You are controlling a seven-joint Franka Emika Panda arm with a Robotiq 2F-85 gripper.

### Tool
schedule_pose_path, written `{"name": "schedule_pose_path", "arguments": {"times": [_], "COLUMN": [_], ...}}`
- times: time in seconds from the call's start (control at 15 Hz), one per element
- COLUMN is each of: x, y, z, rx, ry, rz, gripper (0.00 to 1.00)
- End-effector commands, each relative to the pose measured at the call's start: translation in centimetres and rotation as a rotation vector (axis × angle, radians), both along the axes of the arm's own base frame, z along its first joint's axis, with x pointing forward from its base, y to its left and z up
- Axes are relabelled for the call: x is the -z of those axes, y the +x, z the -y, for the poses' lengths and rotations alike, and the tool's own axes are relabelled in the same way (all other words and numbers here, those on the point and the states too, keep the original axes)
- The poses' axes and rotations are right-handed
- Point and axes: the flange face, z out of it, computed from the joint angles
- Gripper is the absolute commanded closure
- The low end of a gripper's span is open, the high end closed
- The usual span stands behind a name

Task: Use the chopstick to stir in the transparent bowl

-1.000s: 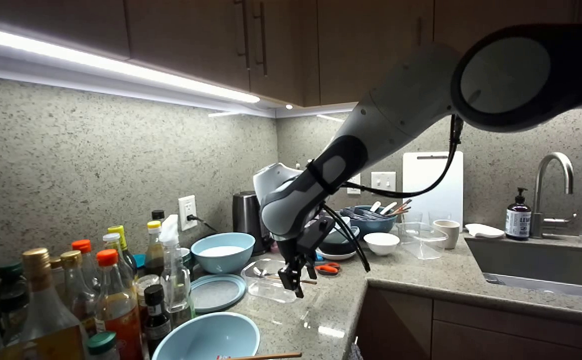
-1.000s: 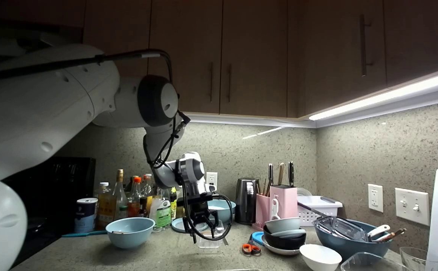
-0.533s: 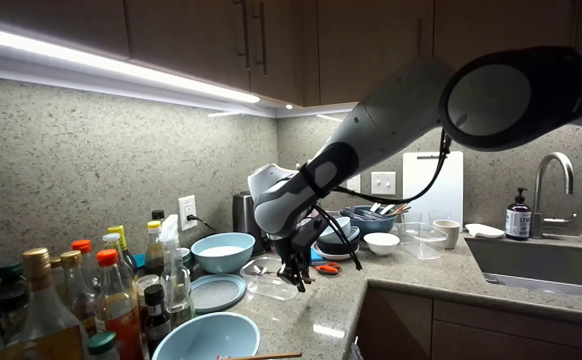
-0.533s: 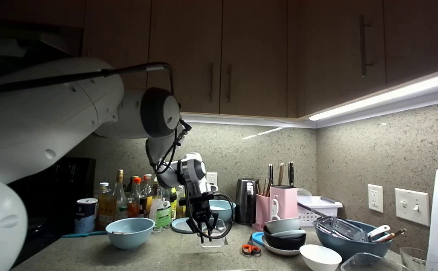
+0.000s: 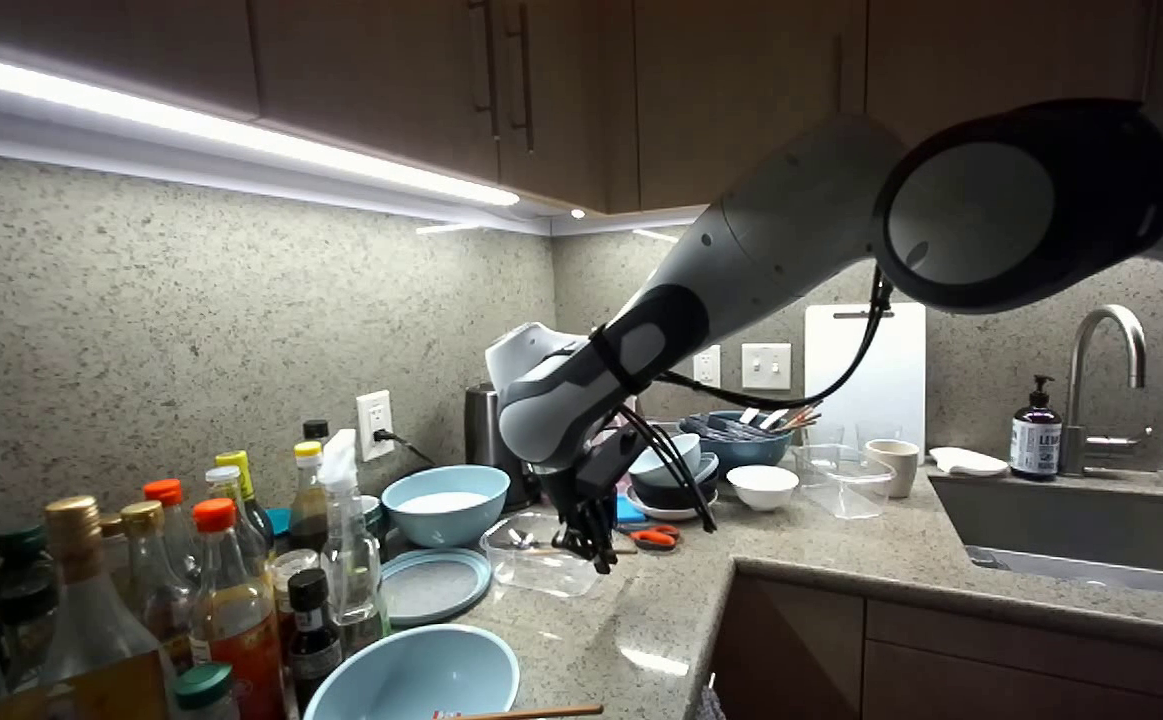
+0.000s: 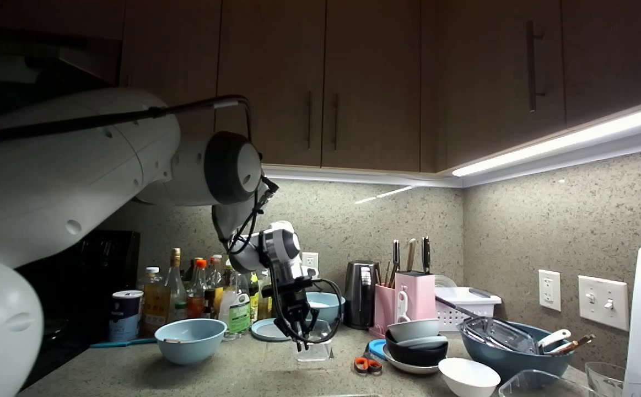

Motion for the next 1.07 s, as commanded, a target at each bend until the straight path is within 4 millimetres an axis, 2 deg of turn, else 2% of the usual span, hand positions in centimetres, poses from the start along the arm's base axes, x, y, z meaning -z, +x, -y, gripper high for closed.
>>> {"name": "schedule_pose_path", "arguments": {"times": [0.0, 0.53, 1.0], "x": [-0.7, -2.0, -1.8], "y": [0.1, -0.7, -2.1], "z": [-0.4, -1.0, -0.9], "rx": [-0.014, 0.029, 0.106], "ry": [-0.022, -0.068, -0.04], "rz": [-0.011, -0.01, -0.116], "gripper": [0.51, 0.02, 0.0]}}
